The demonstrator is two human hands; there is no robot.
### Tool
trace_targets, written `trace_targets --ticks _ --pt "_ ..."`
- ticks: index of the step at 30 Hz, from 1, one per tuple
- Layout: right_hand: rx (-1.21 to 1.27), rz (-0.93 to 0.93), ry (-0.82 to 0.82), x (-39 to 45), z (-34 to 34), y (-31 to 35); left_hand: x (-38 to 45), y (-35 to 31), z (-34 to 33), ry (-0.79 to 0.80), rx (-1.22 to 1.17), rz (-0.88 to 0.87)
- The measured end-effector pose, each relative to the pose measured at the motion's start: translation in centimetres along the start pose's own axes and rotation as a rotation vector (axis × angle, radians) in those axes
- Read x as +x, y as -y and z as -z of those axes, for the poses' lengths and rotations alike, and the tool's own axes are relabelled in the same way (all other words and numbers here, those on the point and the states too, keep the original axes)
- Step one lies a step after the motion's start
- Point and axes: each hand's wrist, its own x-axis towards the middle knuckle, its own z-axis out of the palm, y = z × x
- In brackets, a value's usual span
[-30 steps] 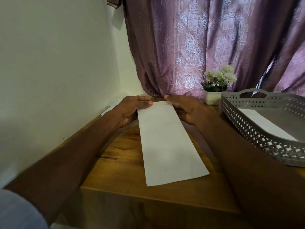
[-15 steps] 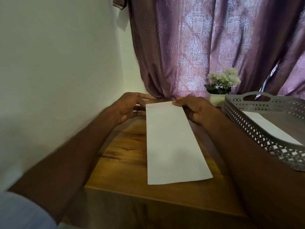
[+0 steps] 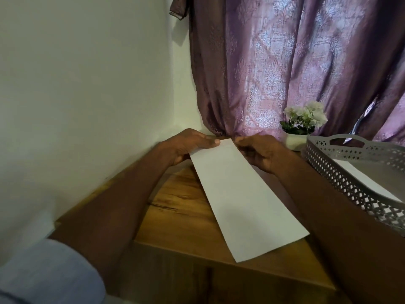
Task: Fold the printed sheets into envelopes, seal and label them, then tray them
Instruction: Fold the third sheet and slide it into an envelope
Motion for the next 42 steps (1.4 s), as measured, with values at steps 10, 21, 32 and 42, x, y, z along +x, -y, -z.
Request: trace_targets --ticks 10,21,32,42 --pt "-0.436 -0.272 0.323 -7.1 3.2 2.4 -0.1 0.7 0.6 -0.217 -0.18 0.012" --pt "-1.089 0.563 0.069 -11.3 2.1 7.7 -5.5 0.3 1.7 -0.453 -0.21 -0.325" --pt "-1.342 0.766 -0.001 -14.9 0.2 -0.7 -13.4 3.6 3.2 -0.382 0.484 -0.327" --pt "-1.181 0.547 0.054 -16.6 0.6 -3.2 -13.6 2.8 0.9 -0.366 0.776 -0.271"
